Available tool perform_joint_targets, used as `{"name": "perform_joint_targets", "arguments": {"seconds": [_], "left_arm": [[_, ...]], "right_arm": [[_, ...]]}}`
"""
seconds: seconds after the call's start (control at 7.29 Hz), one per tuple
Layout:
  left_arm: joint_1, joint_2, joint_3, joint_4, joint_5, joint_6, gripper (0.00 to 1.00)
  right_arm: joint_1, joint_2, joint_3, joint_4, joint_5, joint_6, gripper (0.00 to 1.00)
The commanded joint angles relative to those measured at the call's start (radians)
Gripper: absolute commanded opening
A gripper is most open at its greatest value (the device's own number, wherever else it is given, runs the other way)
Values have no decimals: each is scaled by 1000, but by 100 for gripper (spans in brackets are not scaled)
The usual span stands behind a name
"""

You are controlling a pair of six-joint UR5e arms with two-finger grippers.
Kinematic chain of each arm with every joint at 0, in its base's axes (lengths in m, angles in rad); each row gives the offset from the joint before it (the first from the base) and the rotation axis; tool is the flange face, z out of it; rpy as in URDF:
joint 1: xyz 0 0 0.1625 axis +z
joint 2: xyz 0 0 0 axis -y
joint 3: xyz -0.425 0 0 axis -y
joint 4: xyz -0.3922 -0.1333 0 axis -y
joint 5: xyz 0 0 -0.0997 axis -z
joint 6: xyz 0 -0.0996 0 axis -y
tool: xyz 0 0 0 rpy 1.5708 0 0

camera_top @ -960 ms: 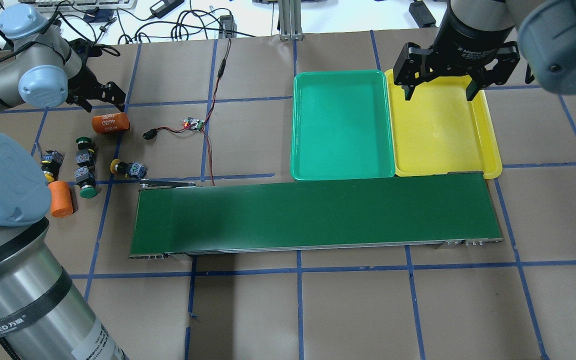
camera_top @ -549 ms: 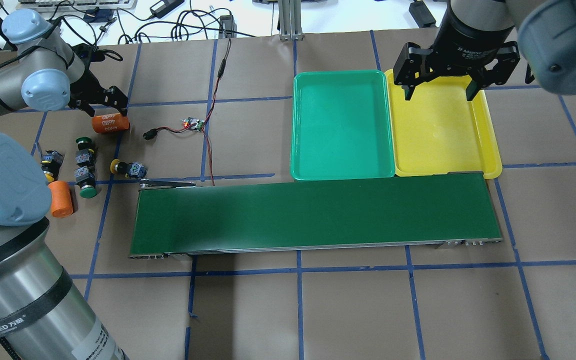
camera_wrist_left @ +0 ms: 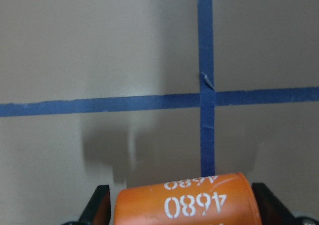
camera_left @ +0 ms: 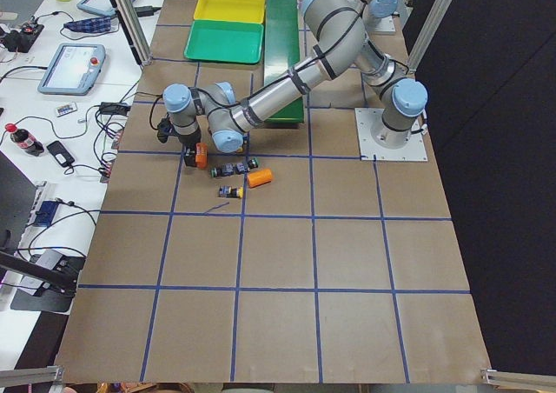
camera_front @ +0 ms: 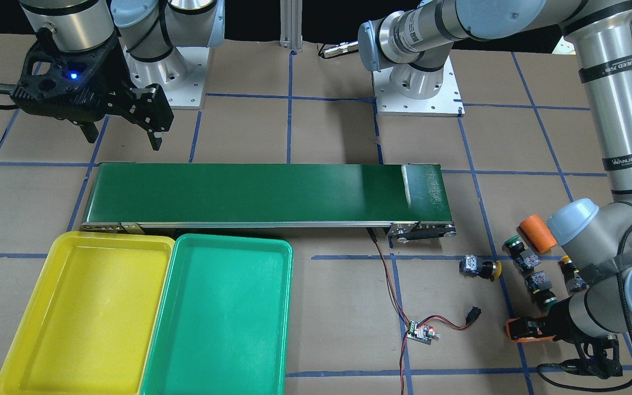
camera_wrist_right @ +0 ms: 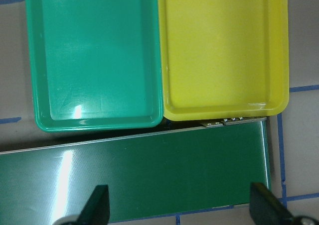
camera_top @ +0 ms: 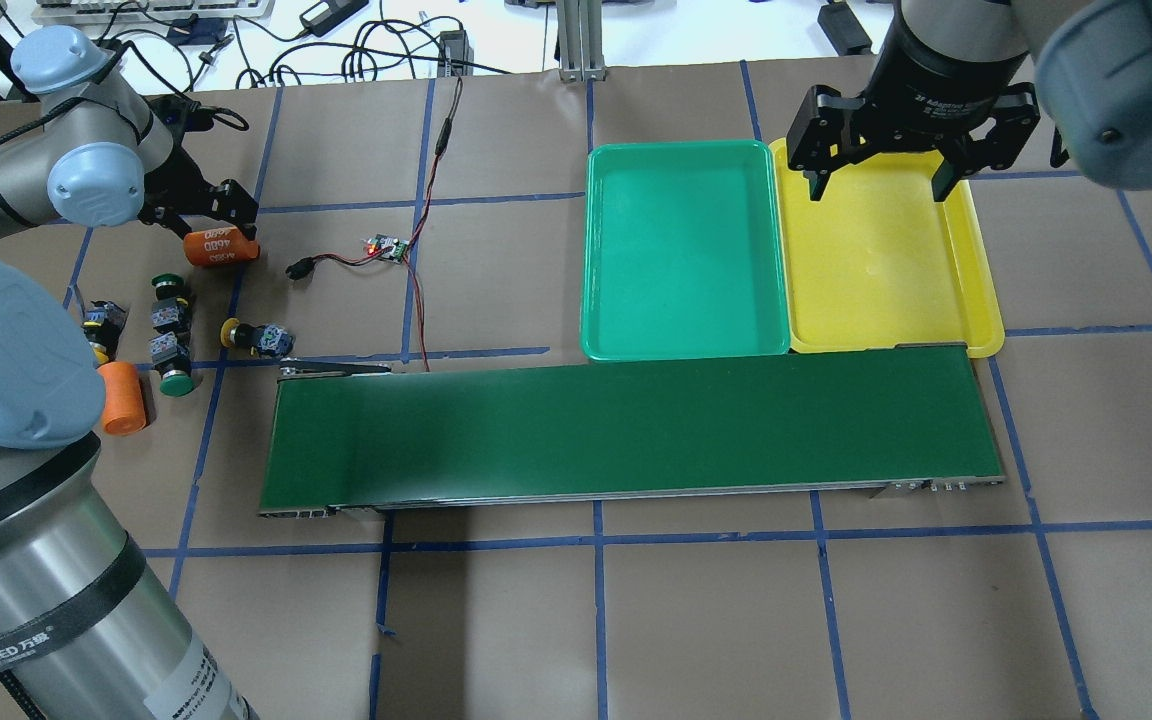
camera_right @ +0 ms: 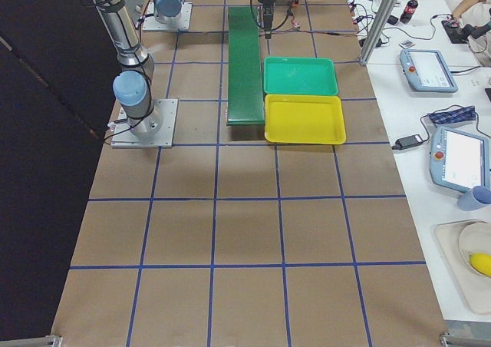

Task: Sort buttons by color to trays
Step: 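Carry the orange cylinder with the left gripper over the conveyor belt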

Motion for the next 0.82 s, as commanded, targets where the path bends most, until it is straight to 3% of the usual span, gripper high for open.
{"name": "perform_joint_targets", "arguments": {"seconds": [0.0,0.41,0.55,0.69], "left_arm": [[-1,33,27,-65,0,-9,0],[-58,241,24,-336,-9,-95,0],[-137,324,-15,-433,1,-145,0],[-183,378,-84,-439,3,-191,0]], "right_arm": [[0,0,0,1,0,0,100],[0,0,0,1,0,0,100],[0,0,1,1,0,0,100],[0,0,1,1,0,0,100]]}}
